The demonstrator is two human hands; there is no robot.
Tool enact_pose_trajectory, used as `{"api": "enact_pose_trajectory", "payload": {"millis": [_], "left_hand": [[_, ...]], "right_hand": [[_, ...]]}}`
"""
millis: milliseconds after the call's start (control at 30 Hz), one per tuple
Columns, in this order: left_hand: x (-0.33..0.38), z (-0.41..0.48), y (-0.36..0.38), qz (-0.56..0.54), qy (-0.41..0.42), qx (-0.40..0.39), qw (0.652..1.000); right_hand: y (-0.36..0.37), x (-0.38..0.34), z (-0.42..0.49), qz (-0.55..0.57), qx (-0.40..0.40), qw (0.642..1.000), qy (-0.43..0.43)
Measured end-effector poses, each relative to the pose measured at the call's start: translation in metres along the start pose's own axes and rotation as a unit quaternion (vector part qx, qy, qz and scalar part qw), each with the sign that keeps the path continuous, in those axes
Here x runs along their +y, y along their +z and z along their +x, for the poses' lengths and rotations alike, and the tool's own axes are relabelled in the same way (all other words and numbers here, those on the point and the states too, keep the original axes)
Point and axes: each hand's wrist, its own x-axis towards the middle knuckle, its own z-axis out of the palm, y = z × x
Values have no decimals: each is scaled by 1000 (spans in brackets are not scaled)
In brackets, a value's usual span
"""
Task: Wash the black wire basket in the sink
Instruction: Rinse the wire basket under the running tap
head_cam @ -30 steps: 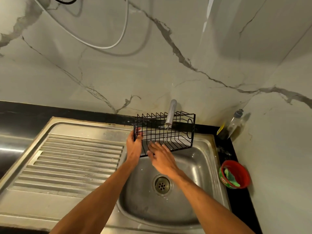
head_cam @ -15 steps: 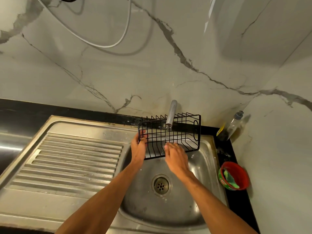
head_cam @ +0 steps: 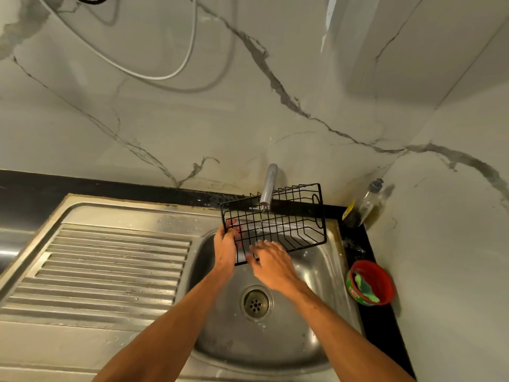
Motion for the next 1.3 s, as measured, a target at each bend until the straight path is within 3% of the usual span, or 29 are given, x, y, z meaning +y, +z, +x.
{"api": "enact_pose_trajectory", "payload": {"millis": [67, 100, 167, 200, 267, 333, 367, 433, 567, 667, 833, 900, 1000, 1067, 1100, 1167, 1233, 1300], "left_hand": [[-6, -3, -3, 0, -18, 1, 1000], [-11, -5, -4, -11, -34, 3, 999], [-20, -11, -1, -41, -71, 14, 997], [-24, -14, 0, -58, -94, 17, 994], [-36, -21, 4, -114, -138, 1, 984], [-48, -31, 6, -145, -176, -39, 973], [-49, -38, 6, -134, -190, -59, 971], [-51, -46, 0, -79, -200, -98, 972], [-39, -39, -32, 5, -190, -94, 977], [-20, -18, -51, 86, -152, -121, 977], [17, 10, -35, 237, -146, -239, 930], [22, 12, -29, 226, -146, -237, 933], [23, 5, -19, 159, -118, -221, 955], [18, 3, -16, 137, -96, -202, 965], [16, 2, -15, 134, -81, -195, 968], [16, 1, -15, 135, -42, -191, 971], [20, 0, -15, 149, -12, -199, 968], [25, 0, -13, 169, 10, -210, 963]], "right_hand": [[-5, 13, -6, 50, 82, 995, 15], [-6, 17, -12, 78, 188, 978, 51], [-8, 14, -26, 160, 390, 891, 170], [-4, 11, -31, 232, 432, 839, 238], [1, 6, -31, 453, 384, 731, 336], [4, 2, -21, 643, 253, 620, 372], [4, 3, -18, 671, 203, 612, 366], [5, 9, -15, 651, 170, 647, 357], [6, 38, -24, 640, 150, 661, 362], [2, 55, -35, 600, 123, 717, 333], [-7, 51, -38, 581, 36, 769, 265], [-9, 45, -33, 532, 71, 799, 273], [-7, 33, -26, 215, 226, 904, 293], [-6, 19, -23, 106, 317, 920, 206], [-6, 12, -21, 95, 315, 933, 143], [-7, 6, -9, 106, 224, 968, 41], [-20, 9, 12, 135, 112, 984, 23], [-38, 10, 36, 161, 71, 984, 28]]}}
